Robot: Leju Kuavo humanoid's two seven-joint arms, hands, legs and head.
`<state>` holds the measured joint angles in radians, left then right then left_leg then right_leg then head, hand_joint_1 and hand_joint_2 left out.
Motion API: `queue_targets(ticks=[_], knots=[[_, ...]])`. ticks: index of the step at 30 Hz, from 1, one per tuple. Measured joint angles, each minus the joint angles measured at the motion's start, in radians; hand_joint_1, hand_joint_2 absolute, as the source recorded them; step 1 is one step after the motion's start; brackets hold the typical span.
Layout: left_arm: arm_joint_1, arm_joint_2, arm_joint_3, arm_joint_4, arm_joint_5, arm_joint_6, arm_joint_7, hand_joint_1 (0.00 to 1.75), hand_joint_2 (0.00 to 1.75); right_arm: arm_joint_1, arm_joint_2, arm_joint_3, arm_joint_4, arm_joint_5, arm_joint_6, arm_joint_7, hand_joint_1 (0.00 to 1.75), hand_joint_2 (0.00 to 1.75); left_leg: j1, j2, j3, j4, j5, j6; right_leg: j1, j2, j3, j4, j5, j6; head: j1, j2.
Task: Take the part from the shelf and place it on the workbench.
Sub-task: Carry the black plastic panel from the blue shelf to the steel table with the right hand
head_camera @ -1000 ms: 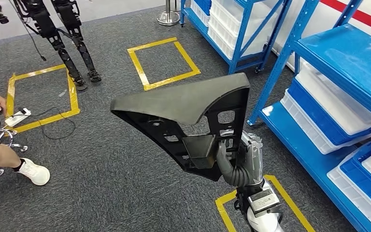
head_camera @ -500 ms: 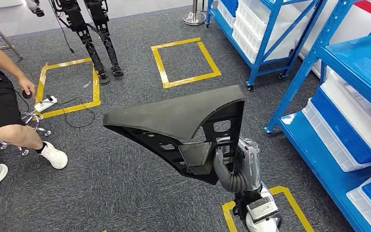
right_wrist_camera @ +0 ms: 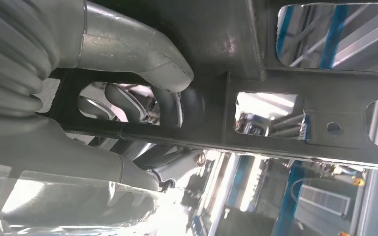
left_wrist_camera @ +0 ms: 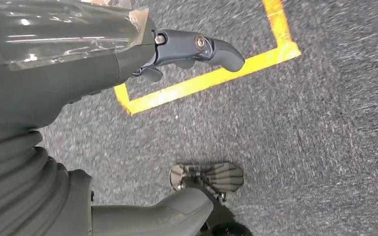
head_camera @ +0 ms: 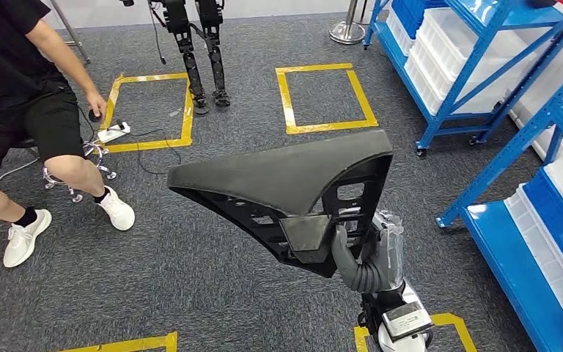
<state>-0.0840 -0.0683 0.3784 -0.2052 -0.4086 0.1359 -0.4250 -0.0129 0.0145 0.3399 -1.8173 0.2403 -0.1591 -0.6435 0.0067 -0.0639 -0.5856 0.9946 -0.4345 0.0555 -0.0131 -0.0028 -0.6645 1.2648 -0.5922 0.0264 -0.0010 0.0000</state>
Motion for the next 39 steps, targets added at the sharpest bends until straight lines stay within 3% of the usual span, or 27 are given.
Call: queue_targets(ticks=[2, 3, 5, 7, 9, 11, 13, 14, 15, 16, 18, 20, 22, 24, 27, 29, 30, 32, 33, 35, 38, 39], knots=[[0.0, 0.0, 0.0, 0.0, 0.0, 0.0, 0.0, 0.0, 1.75, 0.0, 0.0, -0.001, 0.0, 0.0, 0.0, 0.0, 1.75, 1.75, 0.001, -0.026, 0.0, 0.006, -0.002, -0.007, -0.011, 0.027, 0.061, -0.14, 0.062, 0.021, 0.001, 0.0], [0.0, 0.0, 0.0, 0.0, 0.0, 0.0, 0.0, 0.0, 1.75, 0.0, 0.0, -0.001, 0.0, 0.0, 0.0, 0.0, 1.75, 1.75, 0.0, -0.038, -0.003, 0.011, -0.005, -0.013, -0.016, 0.042, 0.088, -0.2, 0.084, 0.024, 0.001, 0.0], [0.001, 0.0, 0.0, 0.0, 0.0, 0.0, 0.0, 0.0, 1.75, 0.0, 0.001, -0.002, -0.001, 0.001, 0.0, 0.0, 1.75, 1.75, 0.001, -0.056, -0.011, 0.017, -0.007, -0.029, -0.015, 0.057, 0.109, -0.248, 0.1, 0.014, 0.001, 0.0], [0.005, 0.001, 0.0, 0.0, 0.0, 0.0, 0.001, 0.0, 1.75, -0.001, 0.002, -0.002, -0.001, 0.001, 0.0, 0.0, 1.75, 1.75, 0.007, -0.062, -0.018, 0.018, -0.006, -0.043, -0.012, 0.039, 0.11, -0.25, 0.104, -0.003, 0.0, 0.0], [0.008, 0.002, 0.0, 0.0, 0.0, 0.0, 0.001, 0.0, 1.75, -0.002, 0.006, -0.003, -0.002, 0.001, 0.0, 0.0, 1.75, 1.75, 0.007, -0.02, -0.036, 0.054, -0.03, -0.051, -0.015, 0.02, 0.113, -0.254, 0.108, -0.019, -0.004, 0.0], [0.006, 0.001, 0.0, 0.0, 0.0, 0.0, 0.001, 0.0, 1.75, -0.002, 0.009, -0.004, -0.002, 0.001, 0.001, 0.0, 1.75, 1.75, 0.007, 0.038, -0.089, 0.166, -0.091, -0.057, -0.01, -0.002, 0.113, -0.255, 0.106, -0.032, -0.009, 0.0], [0.004, 0.001, 0.0, 0.0, 0.0, 0.0, -0.001, 0.0, 1.75, -0.002, 0.009, -0.005, -0.002, 0.002, 0.001, 0.0, 1.75, 1.75, 0.009, 0.056, -0.149, 0.286, -0.137, -0.062, -0.003, -0.026, 0.113, -0.255, 0.104, -0.037, -0.01, 0.0], [0.005, 0.001, 0.0, 0.0, 0.0, 0.001, -0.002, 0.0, 1.75, -0.002, 0.009, -0.005, -0.002, 0.002, 0.001, 0.0, 1.75, 1.75, 0.009, 0.059, -0.16, 0.304, -0.135, -0.062, 0.0, -0.038, 0.113, -0.255, 0.103, -0.039, -0.01, 0.0], [0.005, 0.001, 0.0, 0.0, 0.0, 0.002, -0.004, 0.0, 1.75, -0.002, 0.009, -0.006, -0.002, 0.002, 0.001, 0.0, 1.75, 1.75, 0.01, 0.062, -0.15, 0.285, -0.116, -0.061, 0.002, -0.049, 0.114, -0.255, 0.101, -0.04, -0.01, 0.0], [0.005, 0.001, 0.0, 0.0, 0.0, 0.003, -0.006, 0.0, 1.75, -0.003, 0.009, -0.006, -0.002, 0.003, 0.001, -0.001, 1.75, 1.75, 0.01, 0.071, -0.121, 0.228, -0.085, -0.057, 0.003, -0.06, 0.116, -0.255, 0.1, -0.04, -0.01, 0.0], [0.003, 0.002, 0.0, 0.0, 0.0, 0.005, -0.01, 0.0, 1.75, -0.004, 0.009, -0.006, -0.002, 0.001, 0.003, -0.004, 1.75, 1.75, 0.003, 0.109, -0.05, 0.093, -0.033, -0.047, 0.009, -0.078, 0.12, -0.255, 0.095, -0.037, -0.009, 0.0], [0.0, 0.004, 0.001, 0.0, 0.0, 0.005, -0.015, 0.0, 1.75, -0.008, 0.009, -0.007, 0.0, -0.001, 0.005, -0.005, 1.75, 1.75, -0.006, 0.126, -0.02, 0.033, -0.021, -0.036, 0.015, -0.094, 0.123, -0.255, 0.09, -0.03, -0.008, 0.0], [0.0, 0.006, 0.003, 0.0, 0.003, 0.001, -0.022, 0.0, 1.75, -0.015, 0.009, -0.006, 0.003, -0.004, 0.006, -0.006, 1.75, 1.75, -0.009, 0.104, -0.019, 0.026, -0.019, -0.026, 0.017, -0.109, 0.125, -0.255, 0.086, -0.021, -0.008, 0.0], [0.002, 0.007, 0.006, 0.0, 0.01, -0.01, -0.037, 0.0, 1.75, -0.02, 0.008, -0.006, 0.005, -0.006, 0.006, -0.007, 1.75, 1.75, -0.005, 0.084, -0.01, 0.012, -0.011, -0.015, 0.015, -0.082, 0.118, -0.227, 0.068, -0.015, -0.007, 0.0], [0.0, 0.008, 0.014, 0.0, 0.019, -0.029, -0.06, 0.0, 1.75, -0.02, 0.006, -0.006, 0.007, -0.008, 0.006, -0.007, 1.75, 1.75, 0.0, 0.049, -0.003, 0.003, -0.003, -0.006, 0.008, -0.017, 0.04, -0.06, -0.002, -0.021, -0.002, 0.0], [0.001, 0.008, 0.021, 0.0, 0.019, -0.033, -0.064, 0.0, 1.75, -0.019, 0.002, -0.006, 0.01, -0.008, 0.005, -0.005, 1.75, 1.75, 0.0, 0.022, -0.004, 0.004, -0.003, -0.005, 0.003, -0.008, -0.007, 0.021, -0.021, -0.016, -0.001, 0.0], [0.002, 0.008, 0.024, 0.0, 0.017, -0.035, -0.063, 0.0, 1.75, -0.019, 0.001, -0.006, 0.011, -0.008, 0.004, -0.004, 1.75, 1.75, 0.001, 0.008, -0.003, 0.005, -0.004, -0.006, 0.0, -0.006, -0.006, 0.011, -0.009, -0.007, -0.001, 0.0], [0.004, 0.008, 0.026, 0.0, 0.012, -0.037, -0.057, 0.0, 1.75, -0.019, -0.001, -0.006, 0.011, -0.008, 0.0, -0.003, 1.75, 1.75, 0.004, -0.02, -0.003, 0.01, -0.006, -0.012, -0.011, 0.014, 0.043, -0.107, 0.048, 0.016, -0.001, 0.0], [0.004, 0.008, 0.028, 0.0, 0.009, -0.037, -0.053, 0.0, 1.75, -0.019, -0.001, -0.006, 0.011, -0.008, -0.002, -0.003, 1.75, 1.75, 0.003, -0.033, -0.006, 0.016, -0.01, -0.018, -0.015, 0.03, 0.069, -0.169, 0.073, 0.021, 0.0, 0.0], [0.006, 0.009, 0.029, 0.0, 0.006, -0.034, -0.048, 0.0, 1.75, -0.017, -0.001, -0.006, 0.011, -0.008, -0.004, -0.002, 1.75, 1.75, 0.003, -0.053, -0.014, 0.024, -0.013, -0.032, -0.018, 0.05, 0.097, -0.234, 0.096, 0.016, 0.0, 0.0], [0.018, 0.01, 0.032, 0.0, 0.004, -0.03, -0.044, 0.0, 1.75, -0.015, 0.0, -0.006, 0.01, -0.007, -0.005, 0.0, 1.75, 1.75, 0.01, -0.066, -0.023, 0.024, -0.011, -0.047, -0.013, 0.03, 0.099, -0.236, 0.101, -0.007, -0.001, 0.0], [0.021, 0.01, 0.033, 0.001, 0.004, -0.029, -0.043, 0.0, 1.75, -0.016, 0.001, -0.006, 0.01, -0.007, -0.005, 0.0, 1.75, 1.75, 0.01, -0.053, -0.027, 0.035, -0.018, -0.051, -0.014, 0.022, 0.101, -0.237, 0.103, -0.012, -0.002, 0.0]])
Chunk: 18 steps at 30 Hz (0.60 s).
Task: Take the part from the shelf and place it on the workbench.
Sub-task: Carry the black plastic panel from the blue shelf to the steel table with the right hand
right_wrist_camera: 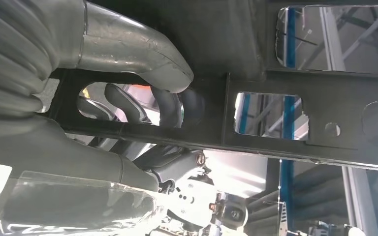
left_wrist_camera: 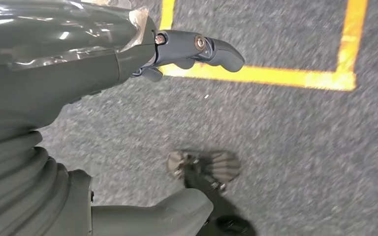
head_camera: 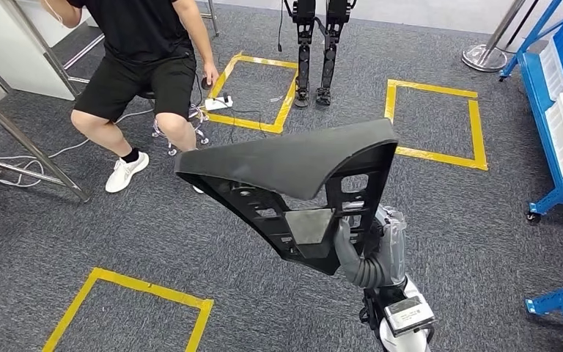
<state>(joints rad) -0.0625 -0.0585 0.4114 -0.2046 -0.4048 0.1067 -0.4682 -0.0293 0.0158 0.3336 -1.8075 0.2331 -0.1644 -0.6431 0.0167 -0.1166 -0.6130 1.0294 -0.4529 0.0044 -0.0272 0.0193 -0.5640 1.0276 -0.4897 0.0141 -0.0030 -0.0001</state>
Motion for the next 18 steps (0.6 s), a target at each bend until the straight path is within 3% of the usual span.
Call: queue_targets(ticks=[1, 3, 5, 6, 8, 10, 11, 12, 14, 15, 16, 18], knots=[[0.001, 0.0, 0.001, 0.0, -0.001, 0.002, 0.001, 0.0, 1.75, -0.001, 0.001, 0.0, 0.0, 0.0, 0.0, 0.001, 1.75, 1.75, 0.0, 0.025, -0.014, 0.03, -0.018, -0.003, -0.001, -0.009, 0.001, -0.001, 0.0, -0.006, -0.003, 0.0], [-0.002, 0.0, 0.002, 0.0, -0.003, 0.006, 0.003, 0.0, 1.75, -0.001, 0.003, -0.001, 0.0, 0.0, 0.001, 0.003, 1.75, 1.75, -0.002, 0.085, -0.068, 0.144, -0.075, -0.009, 0.005, -0.031, 0.003, -0.002, -0.002, -0.016, -0.01, 0.0], [-0.005, 0.0, 0.004, 0.0, -0.003, 0.009, 0.005, 0.0, 1.75, -0.001, 0.004, -0.002, 0.0, 0.0, 0.001, 0.007, 1.75, 1.75, -0.001, 0.109, -0.123, 0.25, -0.112, -0.01, 0.013, -0.056, 0.003, -0.002, -0.006, -0.023, -0.012, 0.0], [-0.004, -0.001, 0.006, 0.0, -0.001, 0.011, 0.005, 0.0, 1.75, -0.001, 0.004, -0.002, 0.0, 0.0, 0.002, 0.009, 1.75, 1.75, -0.001, 0.112, -0.129, 0.26, -0.107, -0.008, 0.016, -0.067, 0.004, -0.002, -0.007, -0.024, -0.012, 0.0], [-0.003, -0.001, 0.015, 0.0, 0.004, 0.015, 0.005, 0.0, 1.75, -0.002, 0.005, -0.002, 0.0, 0.0, 0.002, 0.011, 1.75, 1.75, -0.005, 0.129, -0.081, 0.171, -0.054, 0.003, 0.021, -0.089, 0.008, -0.002, -0.01, -0.028, -0.012, 0.0], [-0.005, 0.001, 0.024, 0.0, 0.007, 0.018, 0.002, 0.0, 1.75, -0.003, 0.006, -0.002, 0.0, 0.0, 0.001, 0.012, 1.75, 1.75, -0.019, 0.175, -0.015, 0.047, -0.012, 0.018, 0.027, -0.107, 0.012, -0.002, -0.014, -0.027, -0.012, 0.0], [-0.007, 0.002, 0.027, 0.0, 0.007, 0.018, 0.001, 0.0, 1.75, -0.004, 0.007, -0.002, 0.0, 0.0, 0.001, 0.013, 1.75, 1.75, -0.026, 0.19, 0.002, 0.013, -0.006, 0.024, 0.029, -0.115, 0.013, -0.002, -0.015, -0.026, -0.012, 0.0], [-0.009, 0.003, 0.03, -0.001, 0.007, 0.019, 0.0, 0.0, 1.75, -0.004, 0.007, -0.002, 0.0, 0.0, 0.001, 0.013, 1.75, 1.75, -0.031, 0.194, 0.005, 0.002, -0.008, 0.028, 0.031, -0.124, 0.014, -0.003, -0.017, -0.024, -0.011, 0.0], [-0.008, 0.005, 0.036, -0.001, 0.007, 0.02, 0.0, 0.0, 1.75, -0.004, 0.008, -0.002, 0.0, 0.0, 0.001, 0.013, 1.75, 1.75, -0.031, 0.169, 0.008, -0.009, -0.001, 0.037, 0.033, -0.141, 0.018, -0.006, -0.02, -0.017, -0.012, 0.0], [-0.007, 0.004, 0.039, -0.001, 0.007, 0.021, 0.0, 0.0, 1.75, -0.003, 0.008, -0.002, -0.002, 0.0, 0.001, 0.013, 1.75, 1.75, -0.028, 0.158, 0.015, -0.02, 0.005, 0.041, 0.033, -0.132, 0.02, -0.001, -0.025, -0.012, -0.011, 0.0], [-0.007, 0.003, 0.042, 0.0, 0.007, 0.021, 0.001, 0.0, 1.75, -0.004, 0.009, -0.002, -0.003, 0.0, 0.0, 0.013, 1.75, 1.75, -0.024, 0.145, 0.023, -0.03, 0.011, 0.046, 0.032, -0.109, 0.013, 0.02, -0.037, -0.01, -0.011, 0.0], [-0.01, -0.001, 0.045, 0.0, 0.008, 0.023, 0.002, 0.0, 1.75, -0.002, 0.007, -0.002, -0.005, 0.0, 0.0, 0.013, 1.75, 1.75, -0.018, 0.121, 0.031, -0.041, 0.019, 0.052, 0.025, -0.051, -0.031, 0.121, -0.081, -0.011, -0.007, 0.0]])
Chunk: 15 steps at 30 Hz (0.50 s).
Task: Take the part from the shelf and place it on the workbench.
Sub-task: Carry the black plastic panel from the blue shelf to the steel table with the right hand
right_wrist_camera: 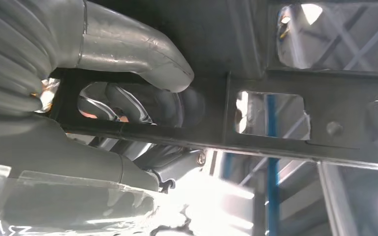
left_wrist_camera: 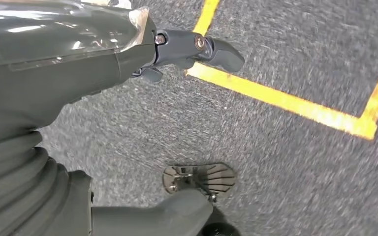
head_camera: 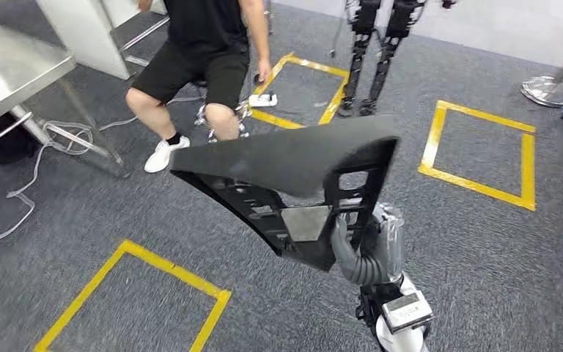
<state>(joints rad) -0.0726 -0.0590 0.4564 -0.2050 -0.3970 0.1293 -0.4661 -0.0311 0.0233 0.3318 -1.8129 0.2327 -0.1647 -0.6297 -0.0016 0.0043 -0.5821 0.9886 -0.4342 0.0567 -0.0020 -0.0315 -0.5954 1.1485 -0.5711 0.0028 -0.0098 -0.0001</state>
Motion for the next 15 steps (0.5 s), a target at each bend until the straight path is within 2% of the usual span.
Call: queue_targets(ticks=[1, 2, 3, 4, 6, 7, 8, 9, 11, 12, 13, 15], knots=[[-0.001, 0.0, 0.001, 0.0, 0.001, 0.0, 0.0, 0.0, 1.75, 0.002, -0.001, 0.0, 0.0, 0.0, 0.0, 0.0, 1.75, 1.75, 0.002, -0.014, -0.001, 0.0, 0.001, 0.002, -0.003, 0.017, -0.035, 0.068, -0.026, -0.001, 0.001, 0.0], [-0.001, 0.0, 0.002, 0.0, 0.002, 0.001, 0.0, 0.0, 1.75, 0.005, -0.002, 0.0, 0.0, 0.0, 0.0, 0.002, 1.75, 1.75, 0.003, -0.028, -0.001, 0.0, 0.001, 0.002, -0.006, 0.023, -0.064, 0.122, -0.042, 0.002, 0.003, 0.0], [0.0, 0.0, 0.002, 0.0, 0.004, 0.001, 0.001, 0.0, 1.75, 0.008, -0.002, 0.0, 0.0, 0.0, 0.0, 0.003, 1.75, 1.75, 0.003, -0.042, -0.002, 0.001, 0.001, 0.001, -0.009, 0.025, -0.079, 0.144, -0.043, 0.009, 0.003, 0.0], [0.002, -0.001, 0.003, 0.0, 0.006, 0.001, 0.001, 0.0, 1.75, 0.009, -0.002, 0.0, 0.0, -0.001, 0.001, 0.004, 1.75, 1.75, 0.005, -0.056, -0.001, 0.002, 0.001, 0.0, -0.012, 0.027, -0.075, 0.128, -0.028, 0.019, 0.002, 0.0], [0.004, -0.001, 0.006, 0.0, 0.008, 0.001, 0.002, 0.0, 1.75, 0.009, -0.002, 0.0, 0.0, -0.001, 0.002, 0.004, 1.75, 1.75, 0.009, -0.084, -0.001, 0.007, -0.001, -0.008, -0.023, 0.047, -0.02, 0.0, 0.033, 0.043, 0.003, 0.0], [0.004, -0.001, 0.009, 0.0, 0.008, 0.002, 0.002, 0.0, 1.75, 0.009, -0.002, 0.0, 0.0, -0.001, 0.003, 0.004, 1.75, 1.75, 0.009, -0.096, -0.003, 0.014, -0.005, -0.015, -0.027, 0.06, 0.007, -0.063, 0.058, 0.048, 0.004, 0.0], [0.004, -0.001, 0.011, 0.0, 0.009, 0.002, 0.002, 0.0, 1.75, 0.01, -0.001, 0.0, 0.0, -0.001, 0.003, 0.004, 1.75, 1.75, 0.009, -0.106, -0.006, 0.019, -0.007, -0.022, -0.029, 0.069, 0.027, -0.105, 0.073, 0.046, 0.003, 0.0], [0.004, -0.001, 0.014, 0.0, 0.009, 0.003, 0.002, 0.0, 1.75, 0.009, -0.001, 0.0, 0.0, 0.0, 0.003, 0.004, 1.75, 1.75, 0.009, -0.114, -0.01, 0.022, -0.009, -0.029, -0.027, 0.073, 0.035, -0.123, 0.079, 0.039, 0.003, 0.0], [0.009, -0.001, 0.02, 0.0, 0.009, 0.004, 0.002, 0.0, 1.75, 0.009, 0.001, -0.001, 0.0, 0.0, 0.004, 0.004, 1.75, 1.75, 0.013, -0.123, -0.016, 0.022, -0.009, -0.043, -0.024, 0.058, 0.038, -0.125, 0.081, 0.02, 0.002, 0.0], [0.011, -0.001, 0.023, 0.0, 0.009, 0.004, 0.002, 0.0, 1.75, 0.008, 0.001, -0.001, 0.0, 0.0, 0.004, 0.004, 1.75, 1.75, 0.015, -0.111, -0.019, 0.027, -0.013, -0.048, -0.025, 0.052, 0.038, -0.126, 0.083, 0.013, 0.002, 0.0], [0.012, -0.002, 0.024, 0.0, 0.009, 0.004, 0.002, 0.0, 1.75, 0.008, 0.002, -0.001, 0.0, 0.0, 0.004, 0.004, 1.75, 1.75, 0.015, -0.089, -0.029, 0.047, -0.026, -0.053, -0.027, 0.044, 0.039, -0.128, 0.084, 0.006, -0.002, 0.0], [0.008, -0.003, 0.026, 0.0, 0.01, 0.006, 0.002, 0.0, 1.75, 0.008, 0.004, -0.002, 0.0, 0.001, 0.005, 0.004, 1.75, 1.75, 0.015, -0.034, -0.075, 0.146, -0.08, -0.061, -0.025, 0.025, 0.04, -0.129, 0.083, -0.006, -0.007, 0.0]])
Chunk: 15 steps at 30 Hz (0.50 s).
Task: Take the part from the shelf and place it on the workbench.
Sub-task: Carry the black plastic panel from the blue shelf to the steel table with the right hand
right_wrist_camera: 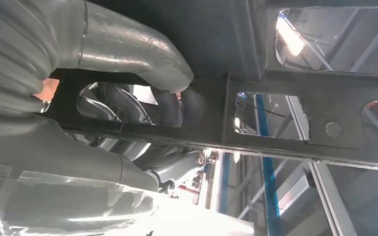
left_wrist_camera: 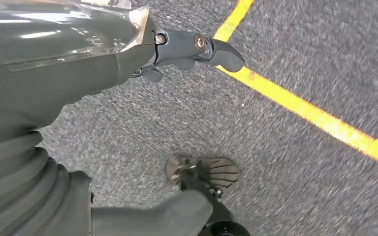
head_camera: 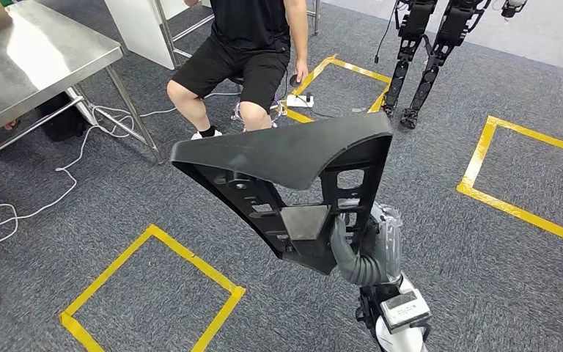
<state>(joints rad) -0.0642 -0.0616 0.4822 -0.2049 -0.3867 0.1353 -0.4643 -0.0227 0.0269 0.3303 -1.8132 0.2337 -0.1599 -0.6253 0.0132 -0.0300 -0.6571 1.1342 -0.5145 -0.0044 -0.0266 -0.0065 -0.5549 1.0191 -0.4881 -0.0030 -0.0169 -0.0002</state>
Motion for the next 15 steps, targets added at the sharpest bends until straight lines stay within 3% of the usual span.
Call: queue_targets(ticks=[2, 3, 4, 6, 7, 9, 10, 12, 13, 15], knots=[[-0.003, 0.0, 0.001, 0.0, 0.001, 0.002, 0.0, 0.0, 1.75, 0.002, 0.001, -0.001, 0.0, 0.0, 0.0, 0.0, 1.75, 1.75, 0.001, 0.021, -0.064, 0.126, -0.053, -0.005, 0.006, -0.022, 0.0, 0.0, -0.003, -0.007, -0.001, 0.0], [-0.002, -0.001, 0.001, 0.0, 0.001, 0.003, 0.001, 0.0, 1.75, 0.002, 0.001, -0.002, 0.0, 0.001, 0.0, 0.0, 1.75, 1.75, 0.002, 0.024, -0.081, 0.157, -0.057, -0.006, 0.008, -0.033, 0.001, 0.0, -0.005, -0.009, -0.002, 0.0], [-0.002, -0.001, 0.001, 0.0, 0.001, 0.004, 0.001, 0.0, 1.75, 0.003, 0.001, -0.002, 0.0, 0.002, 0.0, 0.0, 1.75, 1.75, 0.002, 0.027, -0.08, 0.151, -0.043, -0.004, 0.01, -0.043, 0.002, 0.0, -0.007, -0.01, -0.002, 0.0], [-0.001, -0.001, 0.002, 0.0, 0.001, 0.008, 0.002, 0.0, 1.75, 0.003, 0.003, -0.002, 0.0, 0.004, 0.001, 0.0, 1.75, 1.75, 0.0, 0.046, -0.024, 0.039, 0.022, 0.005, 0.013, -0.063, 0.008, 0.0, -0.012, -0.011, -0.002, 0.0], [-0.002, -0.001, 0.003, 0.0, 0.001, 0.01, 0.002, 0.0, 1.75, 0.003, 0.004, -0.002, 0.0, 0.004, 0.001, 0.0, 1.75, 1.75, -0.006, 0.068, 0.01, -0.027, 0.046, 0.011, 0.016, -0.071, 0.011, 0.0, -0.014, -0.01, -0.002, 0.0], [-0.005, -0.002, 0.006, 0.0, 0.0, 0.014, 0.004, 0.0, 1.75, 0.004, 0.006, -0.002, 0.0, 0.005, 0.001, -0.001, 1.75, 1.75, -0.017, 0.098, 0.047, -0.101, 0.065, 0.025, 0.021, -0.086, 0.015, 0.0, -0.02, -0.003, -0.001, 0.0], [-0.006, -0.002, 0.008, 0.0, 0.0, 0.016, 0.005, 0.0, 1.75, 0.005, 0.007, -0.002, 0.0, 0.006, 0.001, -0.001, 1.75, 1.75, -0.022, 0.099, 0.049, -0.109, 0.061, 0.029, 0.023, -0.094, 0.016, -0.001, -0.022, 0.001, 0.0, 0.0], [-0.004, -0.002, 0.013, 0.0, -0.001, 0.02, 0.007, 0.0, 1.75, 0.008, 0.009, -0.002, 0.0, 0.007, 0.001, -0.001, 1.75, 1.75, -0.02, 0.076, 0.052, -0.117, 0.064, 0.038, 0.024, -0.108, 0.021, -0.002, -0.028, 0.01, -0.001, 0.0], [-0.003, -0.003, 0.015, 0.0, -0.001, 0.022, 0.008, 0.0, 1.75, 0.008, 0.011, -0.002, -0.001, 0.008, 0.001, -0.001, 1.75, 1.75, -0.017, 0.065, 0.058, -0.125, 0.067, 0.042, 0.024, -0.097, 0.021, 0.005, -0.034, 0.014, 0.001, 0.0], [-0.005, -0.005, 0.017, 0.0, -0.003, 0.025, 0.011, 0.0, 1.75, 0.008, 0.013, -0.002, -0.002, 0.013, 0.002, -0.002, 1.75, 1.75, -0.009, 0.041, 0.07, -0.139, 0.076, 0.052, 0.023, -0.048, -0.008, 0.075, -0.07, 0.013, 0.004, 0.0]])
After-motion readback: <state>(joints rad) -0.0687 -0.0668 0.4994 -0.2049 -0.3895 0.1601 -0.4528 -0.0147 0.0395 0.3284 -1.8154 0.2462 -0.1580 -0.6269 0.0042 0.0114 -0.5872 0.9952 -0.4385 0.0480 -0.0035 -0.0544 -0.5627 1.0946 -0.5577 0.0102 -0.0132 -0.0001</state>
